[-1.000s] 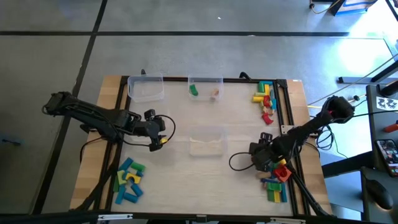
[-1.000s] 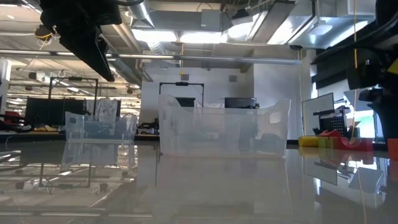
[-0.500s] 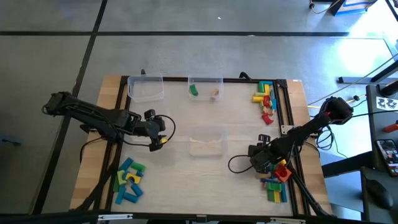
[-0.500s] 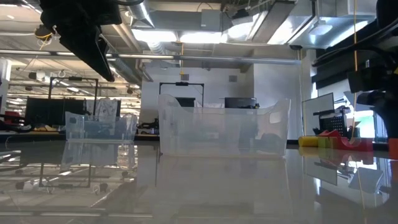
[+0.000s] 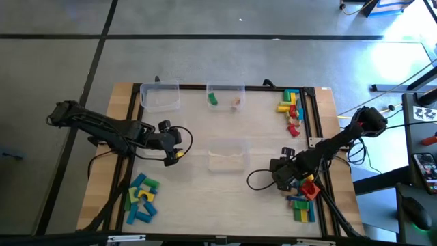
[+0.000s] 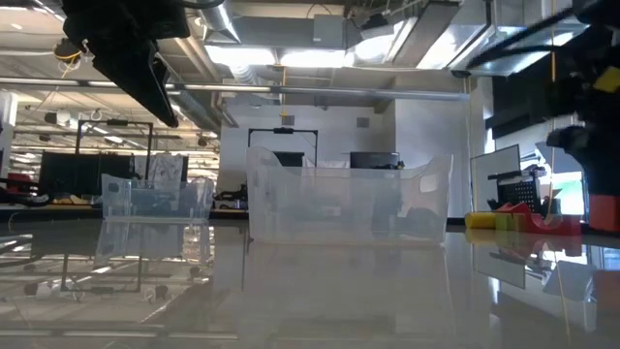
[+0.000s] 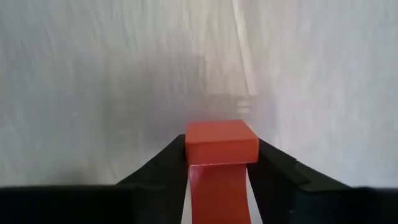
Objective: Sort blocks by size
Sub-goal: Put the orange arch block into the top right transparent bin
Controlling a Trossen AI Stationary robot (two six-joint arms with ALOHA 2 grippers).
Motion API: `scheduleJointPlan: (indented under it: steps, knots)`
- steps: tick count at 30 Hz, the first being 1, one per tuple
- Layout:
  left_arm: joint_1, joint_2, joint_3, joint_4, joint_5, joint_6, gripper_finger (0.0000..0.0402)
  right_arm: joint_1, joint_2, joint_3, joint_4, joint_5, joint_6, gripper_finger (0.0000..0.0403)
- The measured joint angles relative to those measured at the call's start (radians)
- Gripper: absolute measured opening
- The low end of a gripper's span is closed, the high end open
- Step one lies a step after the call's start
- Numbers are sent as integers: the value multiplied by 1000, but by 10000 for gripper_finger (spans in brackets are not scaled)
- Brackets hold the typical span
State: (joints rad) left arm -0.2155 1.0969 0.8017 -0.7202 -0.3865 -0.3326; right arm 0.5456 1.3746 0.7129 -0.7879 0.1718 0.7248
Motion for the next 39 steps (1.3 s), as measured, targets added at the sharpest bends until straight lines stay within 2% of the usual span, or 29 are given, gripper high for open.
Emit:
scheduleJointPlan:
  steps: [5, 8, 11, 18, 24, 30, 39]
  knots:
    - [0, 0, 0, 4, 0, 4, 210, -49, 0, 75, -63, 49, -2, 131]
    - [0, 0, 0, 4, 0, 5, 210, -85, 0, 116, -66, 58, -34, 143]
    - [0, 0, 0, 4, 0, 5, 210, -130, -1, 152, -71, 83, -81, 151]
    - [0, 0, 0, 4, 0, 7, 210, -266, -1, 260, -87, 137, -215, 132]
    - [0, 0, 0, 5, 0, 7, 210, -397, -2, 336, -61, 159, -378, 145]
    - [0, 0, 0, 23, 0, 7, 210, -534, -2, 349, 22, 179, -533, 135]
    - [0, 0, 0, 33, 0, 11, 210, -741, -2, 349, 220, 177, -701, 144]
